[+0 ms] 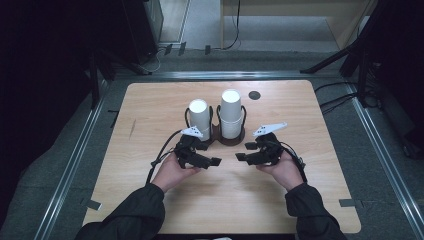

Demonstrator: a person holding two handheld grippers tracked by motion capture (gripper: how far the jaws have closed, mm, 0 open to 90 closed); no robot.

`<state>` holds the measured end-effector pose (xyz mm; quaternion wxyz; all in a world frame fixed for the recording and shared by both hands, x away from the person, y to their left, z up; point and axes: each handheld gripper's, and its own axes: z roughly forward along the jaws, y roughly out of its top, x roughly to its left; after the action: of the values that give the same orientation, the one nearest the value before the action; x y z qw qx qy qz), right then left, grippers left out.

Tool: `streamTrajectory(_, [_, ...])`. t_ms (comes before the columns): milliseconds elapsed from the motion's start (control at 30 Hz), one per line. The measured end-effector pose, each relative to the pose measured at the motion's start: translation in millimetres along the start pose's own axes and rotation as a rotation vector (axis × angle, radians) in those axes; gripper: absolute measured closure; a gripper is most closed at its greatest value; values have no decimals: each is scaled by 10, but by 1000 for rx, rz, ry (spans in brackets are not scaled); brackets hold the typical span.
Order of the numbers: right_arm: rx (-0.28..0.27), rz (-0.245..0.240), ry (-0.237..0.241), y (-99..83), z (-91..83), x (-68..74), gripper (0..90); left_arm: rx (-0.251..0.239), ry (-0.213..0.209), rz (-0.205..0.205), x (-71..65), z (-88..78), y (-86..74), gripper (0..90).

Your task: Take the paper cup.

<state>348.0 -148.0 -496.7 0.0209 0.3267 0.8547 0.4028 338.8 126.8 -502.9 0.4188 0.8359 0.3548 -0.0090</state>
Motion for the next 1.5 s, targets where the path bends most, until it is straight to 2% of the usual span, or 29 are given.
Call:
streamTrajectory(133, [9, 7, -7, -27, -13, -26, 392, 7, 40, 53, -46, 21, 34, 166])
streamTrajectory(233, [0, -4, -7, -40, -33, -27, 390, 25, 58, 74, -73, 57, 52, 167])
streamTrajectory(367, [15, -7, -6, -68, -37, -27, 374, 23, 36, 52, -91, 84, 82, 169])
streamTrajectory(567, [5, -31, 5, -85, -62, -11, 367, 17, 19, 71, -121, 83, 130, 171])
streamTrajectory(600, [4, -31, 12, -88, -64, -11, 387, 19, 20, 73, -127, 79, 134, 179])
streamTrajectory(667, [9, -9, 24, -87, -69, -16, 407, 14, 13, 76, -127, 75, 132, 269])
streamTrajectory(700, [9, -9, 24, -87, -69, -16, 407, 14, 3, 72, -124, 72, 134, 269])
streamTrajectory(833, [-5, 1, 38, -78, -82, -31, 418, 11, 2, 66, -115, 53, 138, 269])
streamTrajectory(1033, [7, 20, 32, -70, -86, -56, 401, 16, 7, 64, -110, 45, 132, 287])
streamTrajectory(1233, [17, 3, 31, -77, -90, -65, 401, 22, 8, 52, -111, 45, 134, 299])
streamTrajectory(1500, [30, -28, 30, -68, -83, -56, 392, 18, 17, 56, -112, 35, 141, 334])
